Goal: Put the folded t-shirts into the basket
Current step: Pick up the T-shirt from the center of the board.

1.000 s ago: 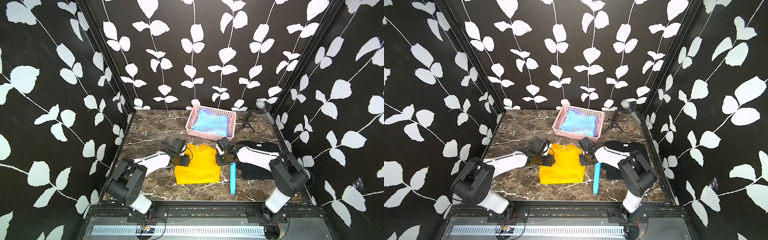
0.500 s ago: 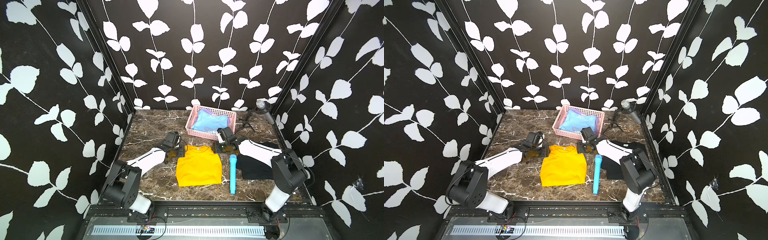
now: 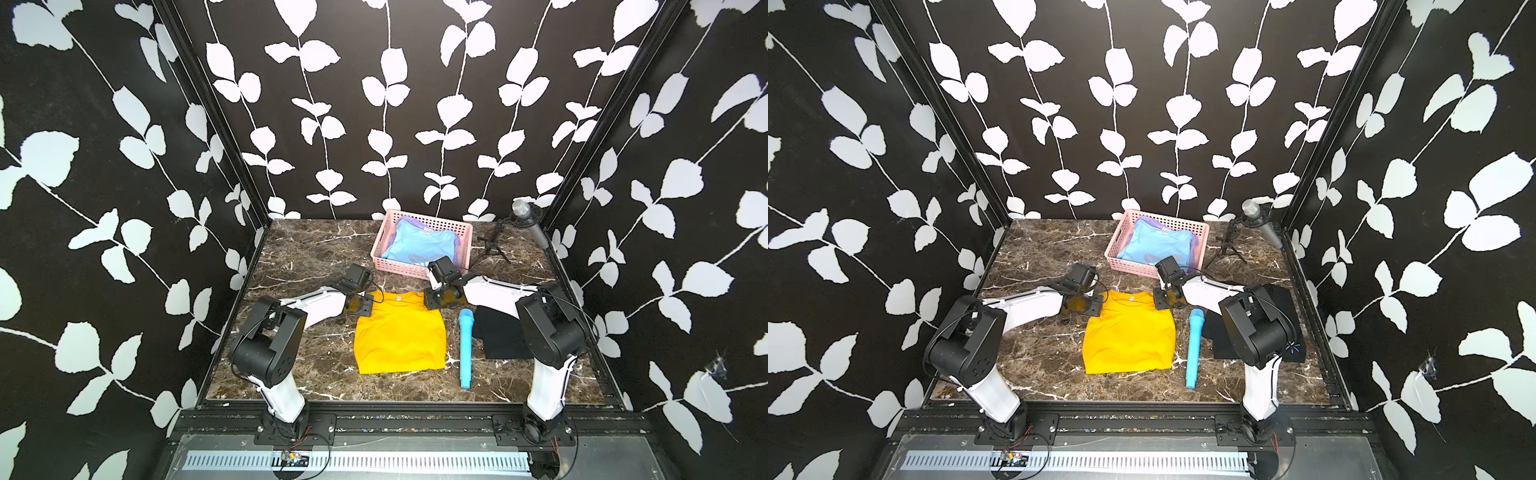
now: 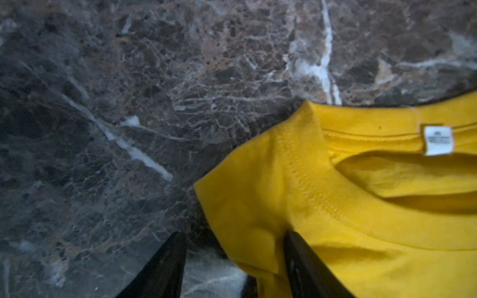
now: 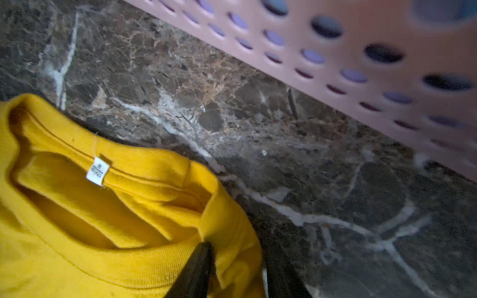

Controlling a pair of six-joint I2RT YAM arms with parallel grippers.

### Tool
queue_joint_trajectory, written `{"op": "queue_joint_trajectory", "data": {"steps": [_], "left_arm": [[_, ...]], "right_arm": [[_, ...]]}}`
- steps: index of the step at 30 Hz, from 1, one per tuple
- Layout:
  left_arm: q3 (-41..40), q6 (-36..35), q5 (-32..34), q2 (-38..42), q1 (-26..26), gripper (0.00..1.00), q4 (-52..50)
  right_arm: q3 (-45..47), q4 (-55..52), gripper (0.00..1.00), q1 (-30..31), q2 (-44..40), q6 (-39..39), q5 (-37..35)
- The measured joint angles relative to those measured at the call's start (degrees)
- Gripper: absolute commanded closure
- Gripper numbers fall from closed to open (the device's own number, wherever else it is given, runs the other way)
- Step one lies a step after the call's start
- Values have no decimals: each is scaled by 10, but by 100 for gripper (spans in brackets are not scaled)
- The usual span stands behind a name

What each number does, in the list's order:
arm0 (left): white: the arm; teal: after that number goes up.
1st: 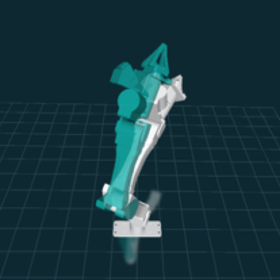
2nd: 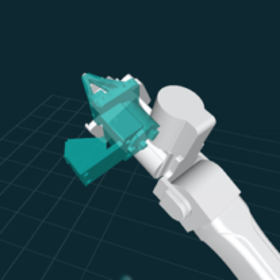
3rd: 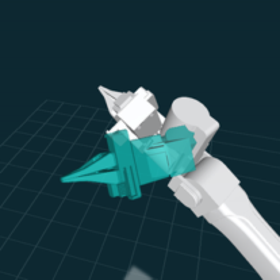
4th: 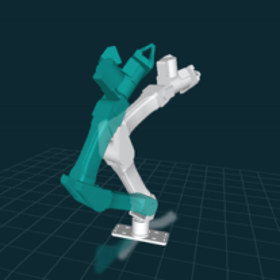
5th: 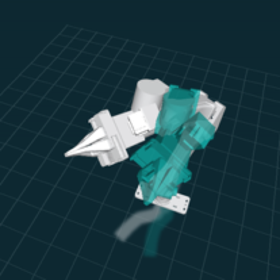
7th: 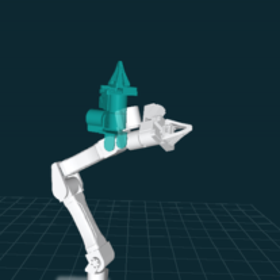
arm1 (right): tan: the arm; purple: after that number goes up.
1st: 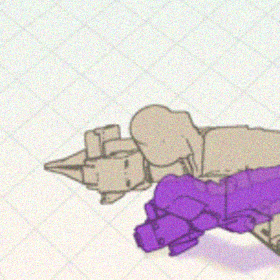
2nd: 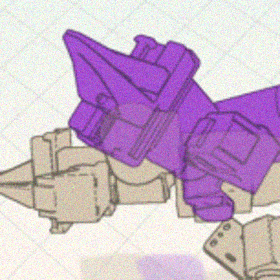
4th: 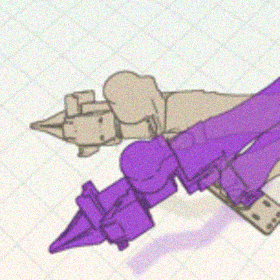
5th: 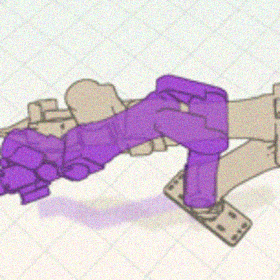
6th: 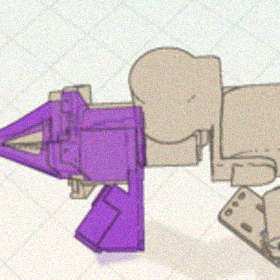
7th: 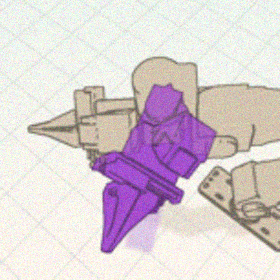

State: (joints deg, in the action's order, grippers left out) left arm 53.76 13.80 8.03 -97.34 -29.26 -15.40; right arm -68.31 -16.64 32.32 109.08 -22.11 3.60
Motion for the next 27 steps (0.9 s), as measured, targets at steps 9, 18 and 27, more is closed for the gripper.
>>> {"op": "queue_joint_trajectory", "data": {"steps": [9,18,27], "left_arm": [[-7,-6,68,0,-26,36,9],[-24,-7,32,51,-22,34,-10],[-23,27,-71,29,5,30,8]], "right_arm": [[7,-10,58,1,-21,27,-62],[35,-1,44,-8,-87,6,-6],[19,20,38,-8,-28,-8,55]]}}
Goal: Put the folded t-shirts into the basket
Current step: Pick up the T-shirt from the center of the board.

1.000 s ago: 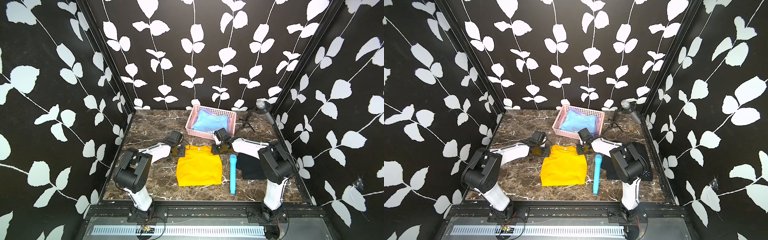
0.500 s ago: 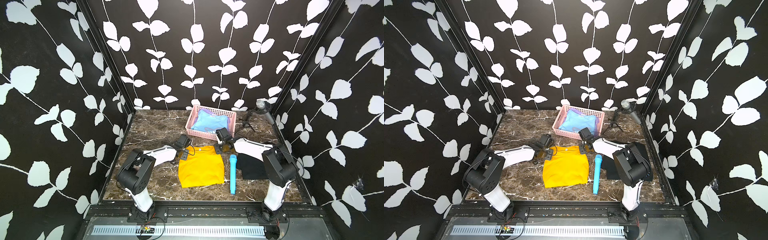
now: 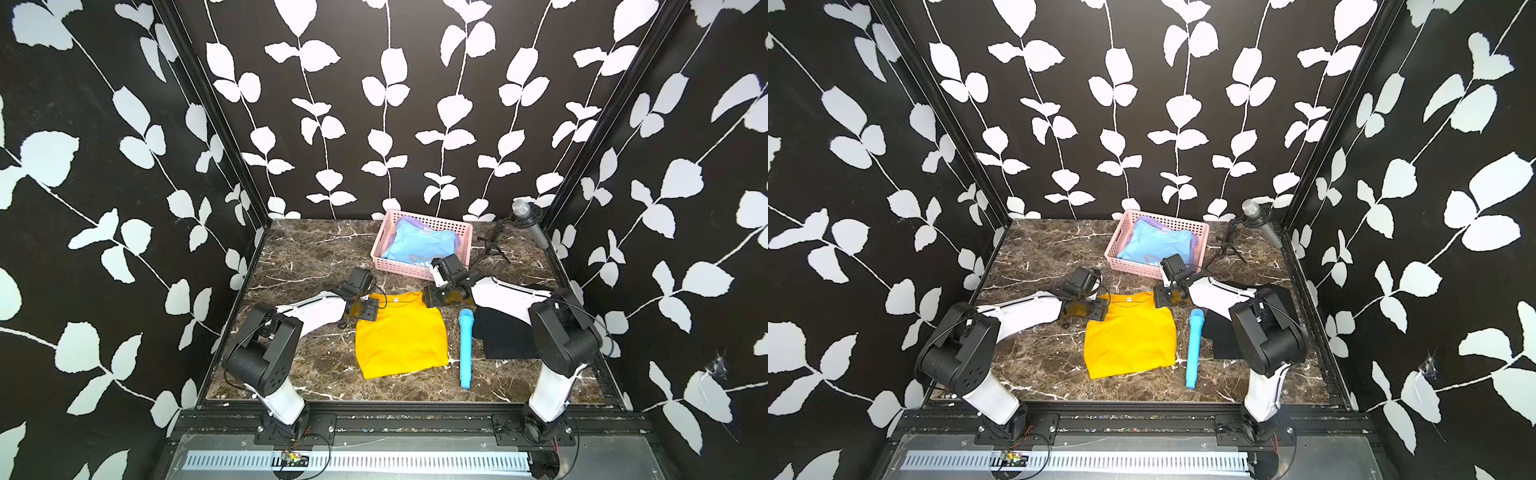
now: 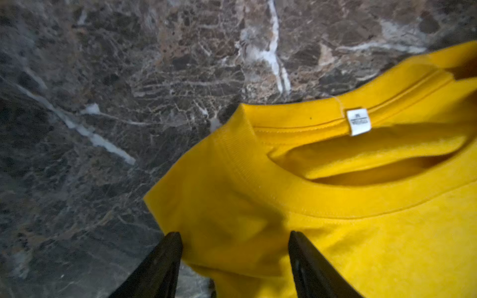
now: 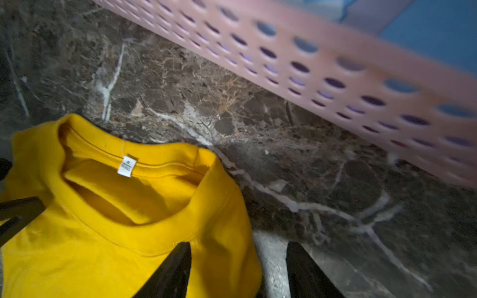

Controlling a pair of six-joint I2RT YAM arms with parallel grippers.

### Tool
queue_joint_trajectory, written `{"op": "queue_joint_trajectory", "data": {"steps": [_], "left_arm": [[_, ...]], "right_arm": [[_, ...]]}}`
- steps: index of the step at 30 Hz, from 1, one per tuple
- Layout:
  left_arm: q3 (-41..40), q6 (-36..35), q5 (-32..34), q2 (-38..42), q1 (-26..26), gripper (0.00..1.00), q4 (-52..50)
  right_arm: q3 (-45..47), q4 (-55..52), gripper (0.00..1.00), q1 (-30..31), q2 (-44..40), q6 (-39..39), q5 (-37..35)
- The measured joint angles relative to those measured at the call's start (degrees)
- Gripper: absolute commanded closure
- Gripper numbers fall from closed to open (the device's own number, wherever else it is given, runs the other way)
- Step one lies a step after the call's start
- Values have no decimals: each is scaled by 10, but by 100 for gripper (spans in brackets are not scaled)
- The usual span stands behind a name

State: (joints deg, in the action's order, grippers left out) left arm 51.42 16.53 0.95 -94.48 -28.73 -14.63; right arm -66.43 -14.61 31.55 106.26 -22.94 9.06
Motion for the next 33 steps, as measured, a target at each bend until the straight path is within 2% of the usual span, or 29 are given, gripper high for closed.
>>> {"op": "queue_joint_trajectory", "data": {"steps": [6,10,21,22,23,27,33], "left_arm": [[-5,20,-25,-3,9,31,12],[-16,33,-40,-7,9,38,32],[-54,94,-104,-17,12,90,146],[-57,100,-110,-17,12,100,156],[-60,104,-114,-17,12,100,164],[-76,115,-124,-2,12,100,183],[-93,113,-136,74,12,100,197]], "right_arm": [[-7,11,40,4,26,-4,19],[-7,27,49,7,32,-13,29],[49,123,91,9,25,-73,83],[56,131,97,9,19,-79,86],[63,136,100,9,12,-85,87],[104,166,100,10,-33,-92,85],[169,240,100,10,-118,-102,70]]}}
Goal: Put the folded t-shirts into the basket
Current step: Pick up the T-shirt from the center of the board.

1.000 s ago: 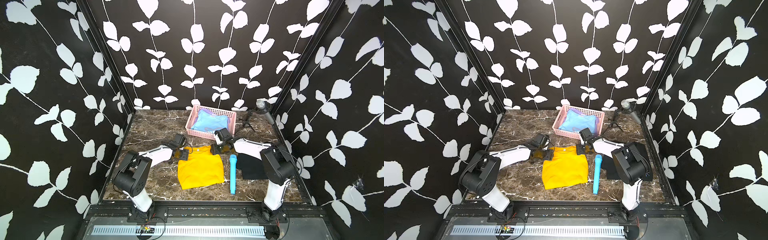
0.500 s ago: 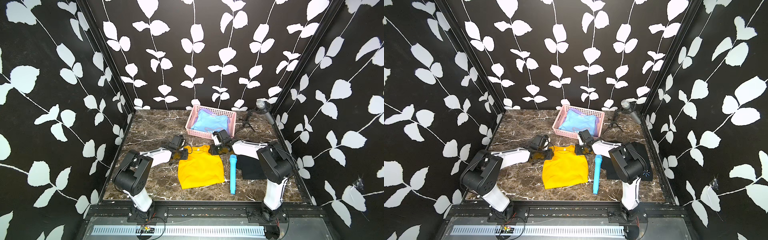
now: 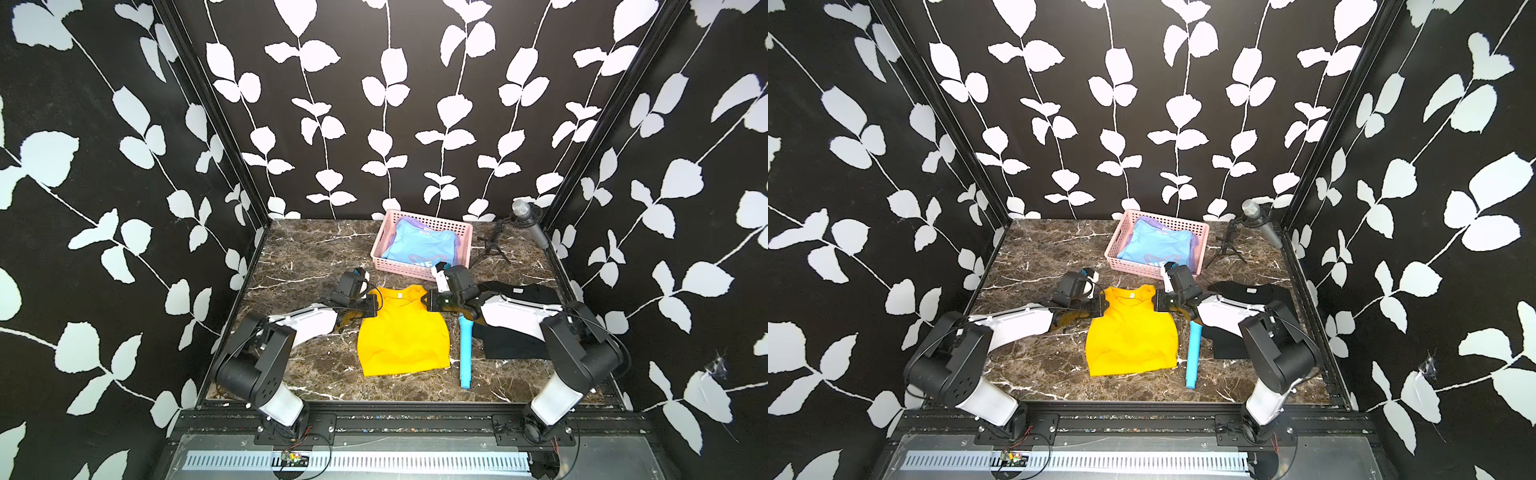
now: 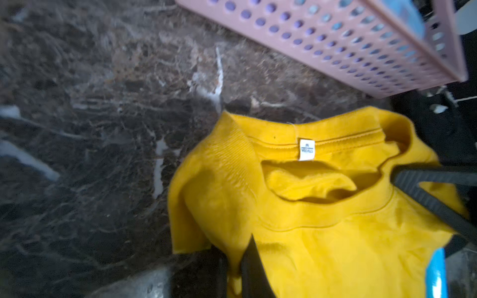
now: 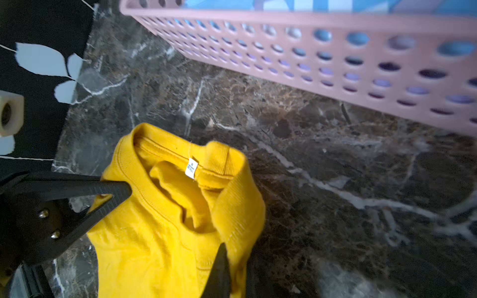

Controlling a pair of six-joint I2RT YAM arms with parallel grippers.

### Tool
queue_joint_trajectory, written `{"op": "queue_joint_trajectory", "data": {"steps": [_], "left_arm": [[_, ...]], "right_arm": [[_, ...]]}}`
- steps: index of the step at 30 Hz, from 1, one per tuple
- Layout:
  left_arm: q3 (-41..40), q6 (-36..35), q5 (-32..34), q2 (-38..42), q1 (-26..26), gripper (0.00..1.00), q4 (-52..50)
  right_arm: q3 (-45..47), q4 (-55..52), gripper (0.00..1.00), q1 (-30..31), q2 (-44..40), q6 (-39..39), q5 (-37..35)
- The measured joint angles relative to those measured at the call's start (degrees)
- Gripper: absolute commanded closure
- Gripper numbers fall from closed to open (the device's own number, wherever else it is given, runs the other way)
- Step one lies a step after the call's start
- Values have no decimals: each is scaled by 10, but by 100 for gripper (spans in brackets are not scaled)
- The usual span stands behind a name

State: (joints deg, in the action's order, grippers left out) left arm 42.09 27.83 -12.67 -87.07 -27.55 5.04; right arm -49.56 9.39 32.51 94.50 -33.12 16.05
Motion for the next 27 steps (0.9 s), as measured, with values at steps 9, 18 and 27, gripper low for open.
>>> {"op": "queue_joint_trajectory", "data": {"steps": [9,18,27], "left_arm": [[5,-11,-10,89,0,100,17],[120,-35,-15,95,0,100,-32],[301,-59,-18,31,18,100,-101]], "right_arm": [[41,63,100,0,-104,-1,-35],[3,39,100,1,-186,2,-75],[-116,-37,100,0,-188,2,-153]]}}
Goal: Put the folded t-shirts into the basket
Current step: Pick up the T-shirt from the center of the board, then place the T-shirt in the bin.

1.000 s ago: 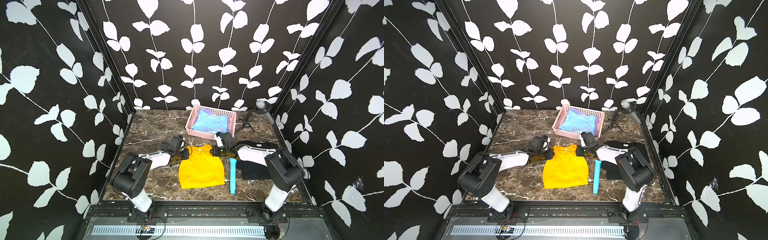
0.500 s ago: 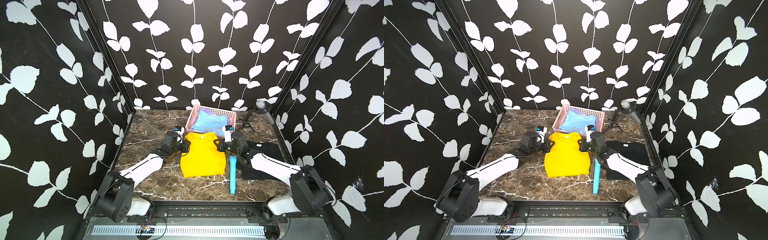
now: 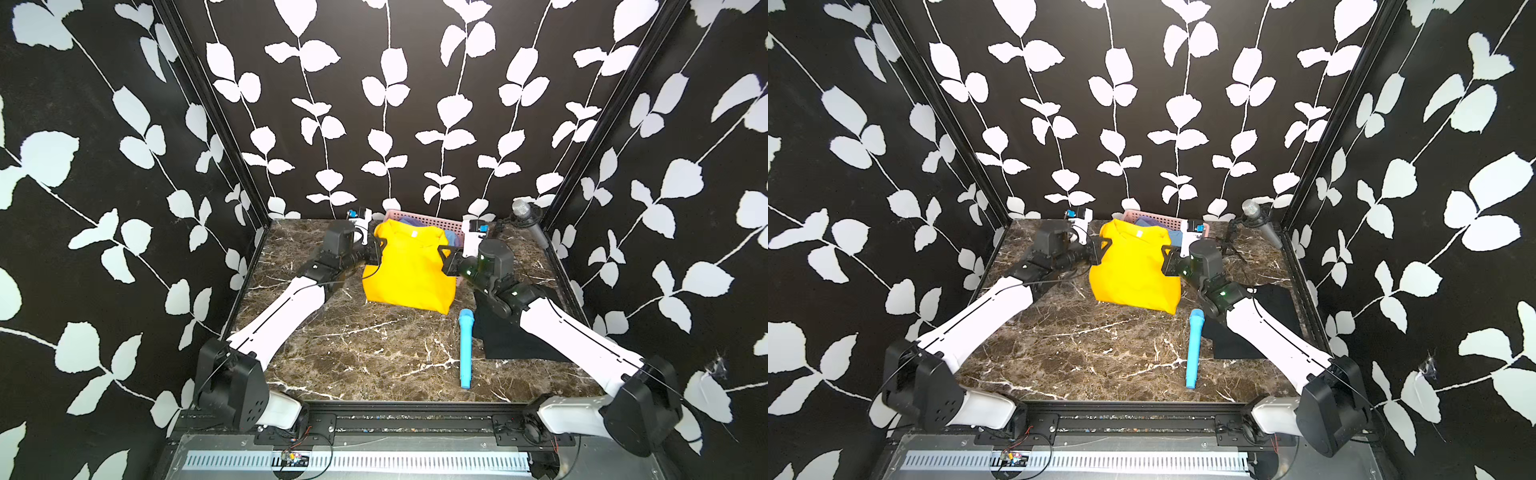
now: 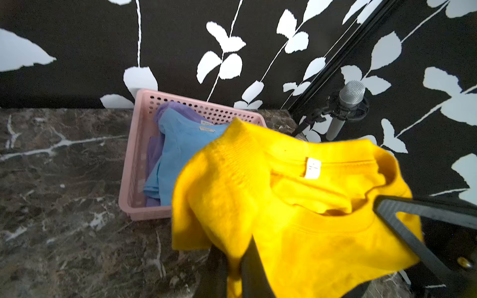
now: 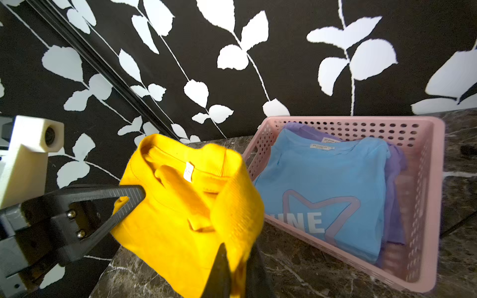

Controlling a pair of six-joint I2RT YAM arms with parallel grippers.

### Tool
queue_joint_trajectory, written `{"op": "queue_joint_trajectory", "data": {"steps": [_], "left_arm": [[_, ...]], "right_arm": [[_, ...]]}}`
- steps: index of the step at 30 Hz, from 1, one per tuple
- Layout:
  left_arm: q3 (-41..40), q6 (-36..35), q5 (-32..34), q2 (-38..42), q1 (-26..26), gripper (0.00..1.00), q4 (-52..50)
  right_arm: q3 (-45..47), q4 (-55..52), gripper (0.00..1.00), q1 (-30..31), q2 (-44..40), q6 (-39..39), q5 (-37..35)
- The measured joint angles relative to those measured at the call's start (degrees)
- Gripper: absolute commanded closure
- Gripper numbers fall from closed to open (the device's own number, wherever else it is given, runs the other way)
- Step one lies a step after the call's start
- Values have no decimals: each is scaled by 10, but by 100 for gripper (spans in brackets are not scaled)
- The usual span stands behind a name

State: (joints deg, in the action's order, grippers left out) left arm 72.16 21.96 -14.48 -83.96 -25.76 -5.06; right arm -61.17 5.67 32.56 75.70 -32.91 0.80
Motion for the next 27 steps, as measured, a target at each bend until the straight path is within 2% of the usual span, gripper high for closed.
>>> {"op": "queue_joint_trajectory", "data": {"steps": [6,15,24,27], "left_arm": [[143,-21,-7,-104,9,100,-56],[357,-39,-27,-287,22,100,-132],[528,-67,-25,-471,32,100,-180],[566,-82,-22,-510,33,100,-183]], "right_arm": [[-72,-22,100,-15,57,-4,-28],[-164,-38,100,-82,193,-31,-22],[-255,-53,100,-127,322,-32,1],[-291,-63,100,-135,359,-23,4]]}}
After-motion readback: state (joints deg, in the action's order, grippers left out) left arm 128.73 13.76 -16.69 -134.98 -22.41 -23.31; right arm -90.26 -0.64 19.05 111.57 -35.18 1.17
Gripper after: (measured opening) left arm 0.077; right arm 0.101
